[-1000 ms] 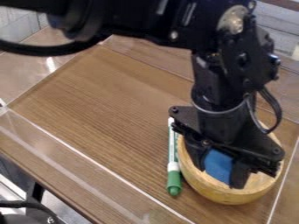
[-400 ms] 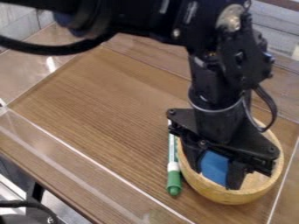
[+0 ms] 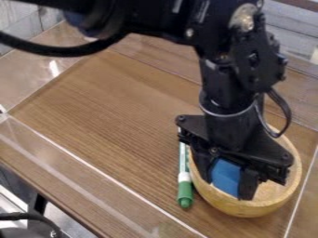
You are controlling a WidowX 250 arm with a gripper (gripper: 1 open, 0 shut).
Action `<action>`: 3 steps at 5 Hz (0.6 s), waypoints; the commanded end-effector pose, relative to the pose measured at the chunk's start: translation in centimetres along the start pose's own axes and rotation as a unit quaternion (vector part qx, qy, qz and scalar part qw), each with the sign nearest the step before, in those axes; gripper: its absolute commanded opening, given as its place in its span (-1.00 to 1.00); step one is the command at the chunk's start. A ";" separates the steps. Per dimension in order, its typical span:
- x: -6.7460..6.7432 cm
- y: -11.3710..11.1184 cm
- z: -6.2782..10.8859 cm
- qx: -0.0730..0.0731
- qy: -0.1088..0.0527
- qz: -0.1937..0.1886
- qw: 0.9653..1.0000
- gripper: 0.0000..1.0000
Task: Put the blue block in the brown bowl
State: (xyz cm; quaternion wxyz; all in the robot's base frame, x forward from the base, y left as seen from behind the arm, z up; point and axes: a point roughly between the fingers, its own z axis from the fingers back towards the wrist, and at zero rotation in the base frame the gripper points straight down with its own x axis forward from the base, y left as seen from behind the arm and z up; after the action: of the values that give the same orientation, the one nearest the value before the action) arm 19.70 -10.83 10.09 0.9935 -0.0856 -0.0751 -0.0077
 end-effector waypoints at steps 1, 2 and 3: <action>1.6 -0.4 1.0 -0.011 -0.026 0.002 1.000 -1.00; 1.6 -0.2 0.7 -0.010 -0.024 0.004 1.000 1.00; 1.6 0.2 0.9 -0.008 -0.019 0.006 1.000 1.00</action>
State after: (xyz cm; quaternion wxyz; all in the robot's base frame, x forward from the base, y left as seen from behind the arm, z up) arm 20.30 -10.27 9.99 0.9938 -0.0848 -0.0724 -0.0022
